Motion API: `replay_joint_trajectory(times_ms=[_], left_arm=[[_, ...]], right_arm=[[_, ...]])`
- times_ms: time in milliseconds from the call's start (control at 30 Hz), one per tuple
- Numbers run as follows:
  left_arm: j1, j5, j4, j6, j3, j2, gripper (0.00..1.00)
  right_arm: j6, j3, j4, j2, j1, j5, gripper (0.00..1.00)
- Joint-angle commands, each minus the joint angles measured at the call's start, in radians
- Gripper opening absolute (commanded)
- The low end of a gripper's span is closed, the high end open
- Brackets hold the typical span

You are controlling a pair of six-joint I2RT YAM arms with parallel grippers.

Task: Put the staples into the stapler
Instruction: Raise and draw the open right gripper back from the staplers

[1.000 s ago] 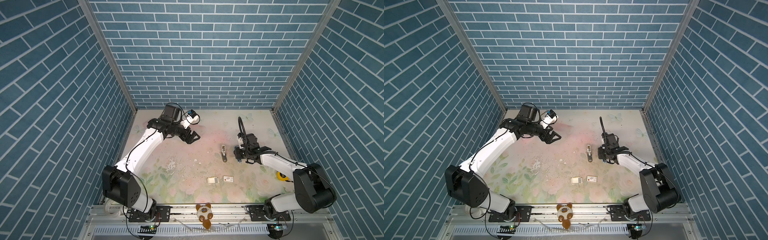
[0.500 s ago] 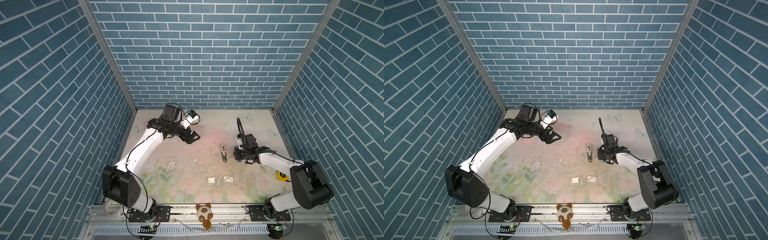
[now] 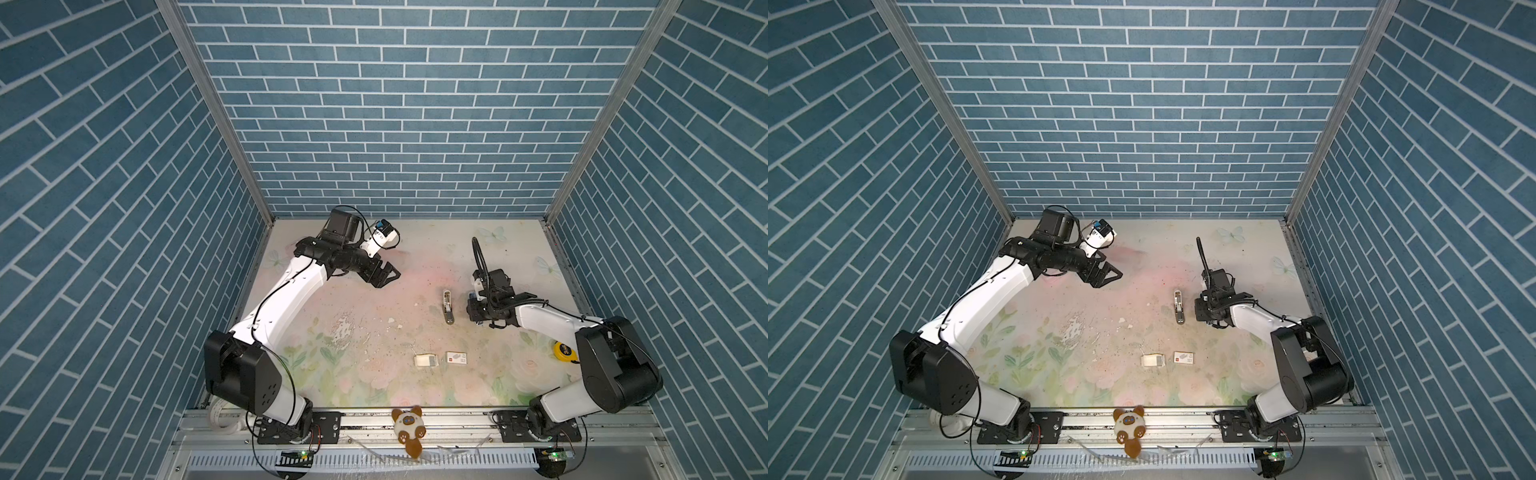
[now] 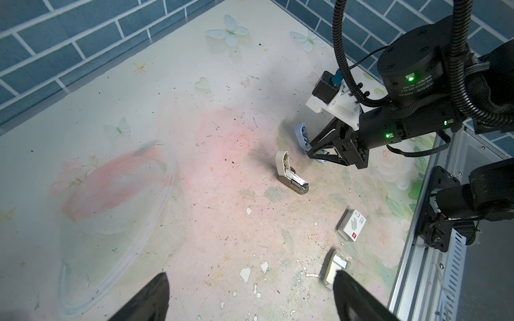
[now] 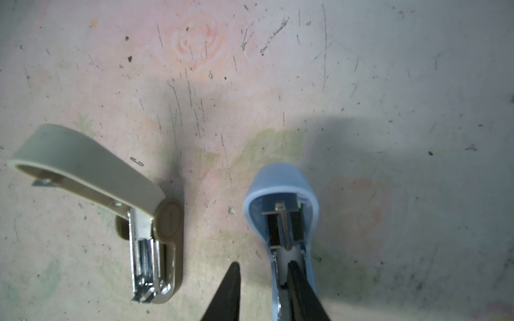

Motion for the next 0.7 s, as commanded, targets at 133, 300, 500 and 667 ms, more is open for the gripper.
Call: replay_joint_trajectory(times_ms=[133,300,500,667], left_arm=[[0.005,0.001,-0.002,0.007,0.0,-0.007,0.93],[0.005,-0.003,-0.001,0.007,0.001,-0.011,0.93],[0.004,-0.053,-0.007,0.006,0.016,-0.012,0.93],[0.004,-0.077,-0.002,-0.004,0.022,-0.003,0.94]], right_arm=[[-0.038,-0.004,-0.043,-0.029,0.004,-0.001,0.31],[-0.036,-0.005,-0.052,-0.042,0.004,-0.006,0.3],[0.011,0.033,-0.142,-0.161,0.009,-0.015,0.29],[0.084,0.07,-0.283,-0.29,0.046,-0.108,0.28]])
